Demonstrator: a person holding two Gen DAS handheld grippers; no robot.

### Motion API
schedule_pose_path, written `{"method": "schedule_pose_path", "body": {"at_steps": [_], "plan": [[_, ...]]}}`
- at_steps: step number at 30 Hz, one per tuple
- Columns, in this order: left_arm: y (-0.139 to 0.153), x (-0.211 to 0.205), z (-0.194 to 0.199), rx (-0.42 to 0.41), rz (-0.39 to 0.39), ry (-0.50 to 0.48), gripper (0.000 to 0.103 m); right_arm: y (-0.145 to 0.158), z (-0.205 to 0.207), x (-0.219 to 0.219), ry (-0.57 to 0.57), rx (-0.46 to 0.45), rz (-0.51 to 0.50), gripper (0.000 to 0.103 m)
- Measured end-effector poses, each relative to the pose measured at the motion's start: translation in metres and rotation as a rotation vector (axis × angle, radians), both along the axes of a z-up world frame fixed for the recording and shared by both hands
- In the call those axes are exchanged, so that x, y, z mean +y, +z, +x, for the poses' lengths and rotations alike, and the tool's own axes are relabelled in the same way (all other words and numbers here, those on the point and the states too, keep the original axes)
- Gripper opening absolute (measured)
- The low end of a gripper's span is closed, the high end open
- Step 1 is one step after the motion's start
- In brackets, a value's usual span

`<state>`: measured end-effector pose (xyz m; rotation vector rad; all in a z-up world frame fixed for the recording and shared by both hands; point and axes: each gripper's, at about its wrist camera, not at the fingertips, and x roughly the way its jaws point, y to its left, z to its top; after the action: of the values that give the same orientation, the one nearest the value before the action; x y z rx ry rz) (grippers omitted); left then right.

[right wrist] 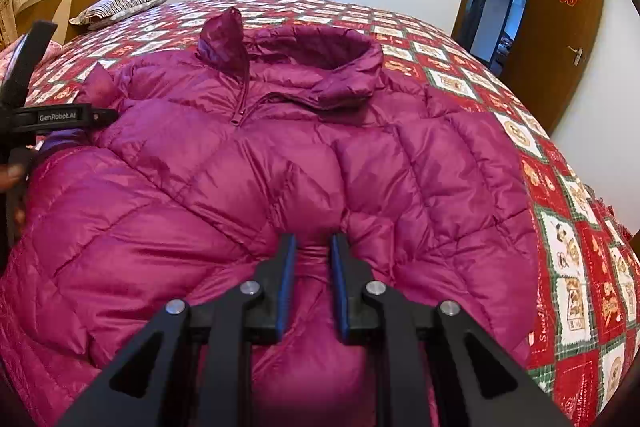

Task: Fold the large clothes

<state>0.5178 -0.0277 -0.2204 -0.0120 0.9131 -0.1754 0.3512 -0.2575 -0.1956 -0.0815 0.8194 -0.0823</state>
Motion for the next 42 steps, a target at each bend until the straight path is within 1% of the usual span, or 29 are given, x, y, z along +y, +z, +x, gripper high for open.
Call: {"method": "schedule_pose_path", "body": {"at_steps": [2, 3, 5, 6, 7, 8, 9, 11, 14, 16, 18, 20, 22, 29, 42], "plan": [[0.000, -0.002, 0.000, 0.004, 0.009, -0.004, 0.100, -0.001, 0.001, 0.004, 0.004, 0.005, -0.022, 0.020], [0.005, 0.000, -0.002, -0.002, -0.006, 0.004, 0.100, 0.000, 0.001, 0.005, 0.006, 0.008, -0.029, 0.020], [0.020, 0.009, -0.011, -0.045, -0.025, 0.021, 0.100, 0.007, -0.002, 0.001, 0.005, 0.005, -0.007, 0.020], [0.035, 0.010, -0.022, -0.087, -0.032, 0.019, 0.100, 0.015, -0.007, -0.002, -0.005, -0.016, 0.012, 0.022], [0.044, 0.007, -0.028, -0.111, -0.037, 0.010, 0.100, 0.025, -0.013, -0.005, -0.016, -0.055, 0.023, 0.029], [0.056, 0.002, -0.041, -0.143, -0.049, -0.007, 0.100, 0.033, -0.016, -0.007, -0.021, -0.087, 0.030, 0.032], [0.064, -0.005, -0.052, -0.170, -0.066, -0.033, 0.100, 0.042, -0.018, -0.008, -0.027, -0.114, 0.038, 0.032], [0.069, -0.025, -0.066, -0.182, -0.088, -0.106, 0.100, 0.048, -0.014, -0.010, -0.029, -0.120, 0.065, 0.032], [0.053, -0.054, -0.074, -0.146, -0.100, -0.198, 0.100, 0.036, -0.001, -0.008, -0.017, -0.068, 0.081, 0.032], [0.032, -0.068, -0.078, -0.123, -0.055, -0.207, 0.100, 0.018, 0.005, -0.008, -0.014, -0.023, 0.096, 0.032], [0.009, -0.075, -0.076, -0.068, -0.028, -0.217, 0.100, 0.007, 0.003, -0.010, -0.009, -0.022, 0.099, 0.032], [0.009, -0.072, -0.076, -0.054, -0.047, -0.216, 0.100, 0.005, 0.000, -0.009, -0.007, -0.033, 0.098, 0.032], [0.007, -0.071, -0.074, -0.040, -0.051, -0.216, 0.101, 0.004, 0.002, -0.008, -0.005, -0.026, 0.089, 0.032], [0.002, -0.080, -0.072, -0.037, -0.002, -0.212, 0.102, 0.001, 0.002, -0.009, -0.003, -0.013, 0.075, 0.033], [0.001, -0.081, -0.072, -0.039, 0.017, -0.206, 0.102, -0.001, 0.003, -0.005, -0.004, -0.011, 0.048, 0.033]]}}
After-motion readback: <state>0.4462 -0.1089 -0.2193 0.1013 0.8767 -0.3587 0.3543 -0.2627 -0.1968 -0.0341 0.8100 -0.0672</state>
